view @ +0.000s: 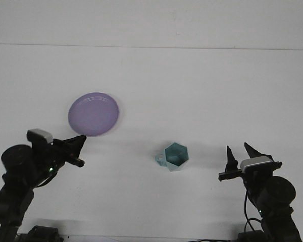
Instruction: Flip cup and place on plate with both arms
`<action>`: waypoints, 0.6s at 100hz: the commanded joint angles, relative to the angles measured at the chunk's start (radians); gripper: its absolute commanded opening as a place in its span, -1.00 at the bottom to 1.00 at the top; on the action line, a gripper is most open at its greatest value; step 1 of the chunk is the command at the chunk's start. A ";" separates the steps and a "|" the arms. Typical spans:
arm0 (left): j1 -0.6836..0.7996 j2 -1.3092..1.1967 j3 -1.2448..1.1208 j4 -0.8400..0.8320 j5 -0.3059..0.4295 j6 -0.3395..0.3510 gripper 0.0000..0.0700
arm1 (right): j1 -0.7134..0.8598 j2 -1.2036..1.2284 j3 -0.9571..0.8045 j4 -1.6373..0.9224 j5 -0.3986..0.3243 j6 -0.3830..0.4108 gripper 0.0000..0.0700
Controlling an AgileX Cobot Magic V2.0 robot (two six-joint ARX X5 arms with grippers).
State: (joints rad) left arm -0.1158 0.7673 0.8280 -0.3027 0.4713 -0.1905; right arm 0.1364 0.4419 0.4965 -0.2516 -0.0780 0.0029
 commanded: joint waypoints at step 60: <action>-0.462 0.848 0.819 -0.539 -0.048 0.256 0.54 | 0.001 0.003 0.002 0.012 -0.001 0.035 0.03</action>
State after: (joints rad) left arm -0.5533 1.5551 1.5810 -0.7994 0.4393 0.0154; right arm 0.1364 0.4419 0.4965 -0.2489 -0.0780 0.0238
